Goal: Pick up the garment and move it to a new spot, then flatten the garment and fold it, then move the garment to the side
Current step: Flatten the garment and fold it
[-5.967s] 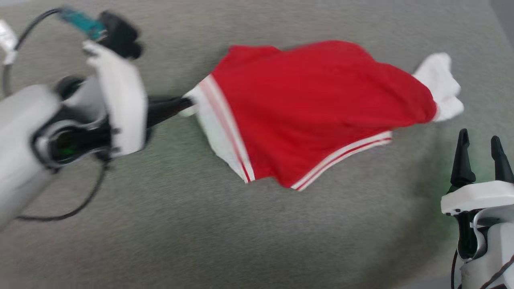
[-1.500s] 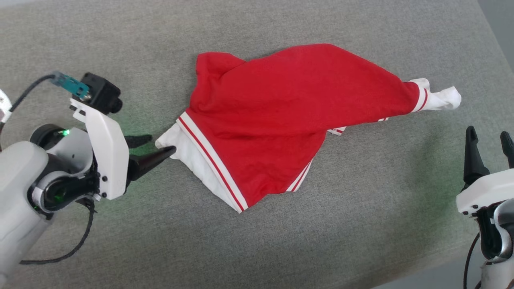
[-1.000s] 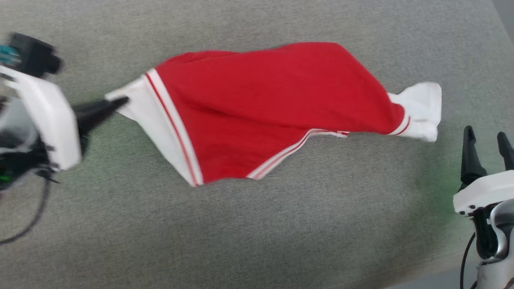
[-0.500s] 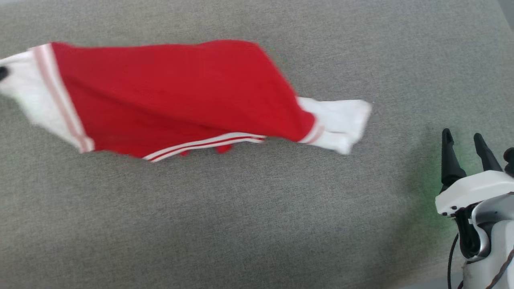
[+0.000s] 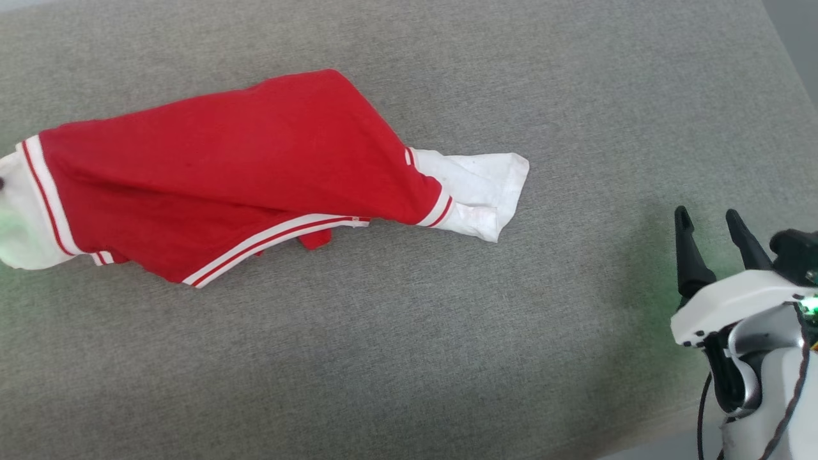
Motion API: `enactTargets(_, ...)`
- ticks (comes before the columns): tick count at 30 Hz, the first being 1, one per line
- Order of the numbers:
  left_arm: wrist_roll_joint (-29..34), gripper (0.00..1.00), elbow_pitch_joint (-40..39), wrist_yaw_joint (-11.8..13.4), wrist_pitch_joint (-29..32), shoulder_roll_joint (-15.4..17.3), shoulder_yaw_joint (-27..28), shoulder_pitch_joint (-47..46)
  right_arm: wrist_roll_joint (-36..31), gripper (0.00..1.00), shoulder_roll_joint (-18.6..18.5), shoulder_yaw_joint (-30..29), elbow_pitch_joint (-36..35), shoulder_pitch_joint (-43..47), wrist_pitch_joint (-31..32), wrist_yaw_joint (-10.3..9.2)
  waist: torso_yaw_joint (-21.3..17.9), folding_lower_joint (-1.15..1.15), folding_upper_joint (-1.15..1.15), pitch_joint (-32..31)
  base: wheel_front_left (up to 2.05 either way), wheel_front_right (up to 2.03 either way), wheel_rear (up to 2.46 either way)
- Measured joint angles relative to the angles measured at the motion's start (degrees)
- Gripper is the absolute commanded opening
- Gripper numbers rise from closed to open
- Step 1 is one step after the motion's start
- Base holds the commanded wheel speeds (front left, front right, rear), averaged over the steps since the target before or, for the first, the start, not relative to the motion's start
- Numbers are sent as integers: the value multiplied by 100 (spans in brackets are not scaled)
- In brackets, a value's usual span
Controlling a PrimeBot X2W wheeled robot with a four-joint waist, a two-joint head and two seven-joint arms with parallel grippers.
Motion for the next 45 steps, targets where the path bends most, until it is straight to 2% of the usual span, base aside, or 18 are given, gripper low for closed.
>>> enactTargets(4,119,0,331,-101,-457,-332,4,-9,-82,100,-9,304,-281,-5,264,0,90,0,0,-35,0,0,0)
enactTargets(5,220,40,391,-109,-620,-397,7,-18,-81,100,-34,401,-367,-8,360,0,123,0,0,-47,0,0,0)
enactTargets(6,272,87,465,-118,-760,-457,18,-25,-74,100,-89,537,-454,-12,458,0,158,0,0,-60,0,0,0)
enactTargets(7,307,97,513,-142,-886,-516,12,-24,-62,100,-174,706,-543,-15,577,0,199,0,0,-76,0,0,0)
enactTargets(8,360,100,530,-157,-1014,-566,5,-18,-10,100,-255,842,-621,-21,706,0,241,0,0,-93,0,0,0)
enactTargets(12,485,100,514,-142,-1685,-736,51,85,248,100,-725,1549,-960,-18,1354,0,435,0,0,-162,0,0,0)
enactTargets(17,635,100,293,112,-2568,-1001,73,542,708,100,-1490,2307,-1437,-36,2236,0,717,0,0,-223,0,0,0)
enactTargets(22,661,100,-8,326,-3293,-1363,68,1040,1113,100,-2142,2765,-1830,-185,2953,0,1004,0,0,-250,0,0,0)
enactTargets(25,666,100,-219,453,-3524,-1602,66,1297,1361,100,-2461,3005,-2012,-303,3282,0,1190,0,0,-245,0,0,0)
enactTargets(34,684,100,-590,608,-3751,-1957,354,1808,1855,100,-2758,3353,-1858,-690,3737,0,1673,0,0,-82,0,0,0)
enactTargets(35,688,100,-603,608,-3752,-1971,396,1858,1853,60,-2784,3410,-1808,-720,3762,0,1713,0,0,-58,0,0,0)
enactTargets(36,705,100,-611,608,-3755,-1978,424,1901,1852,41,-2787,3434,-1742,-737,3769,0,1749,0,0,-39,0,0,0)
enactTargets(37,724,100,-622,608,-3768,-1978,477,1957,1856,15,-2761,3412,-1675,-754,3743,0,1779,0,0,-24,0,0,0)
enactTargets(38,725,100,-628,609,-3768,-1976,530,2006,1858,0,-2722,3362,-1623,-771,3716,0,1798,0,0,-11,0,0,0)
enactTargets(45,804,100,-854,662,-3775,-2011,964,2260,1780,0,-2402,2590,-1291,-870,3257,0,1781,0,0,-28,0,0,0)
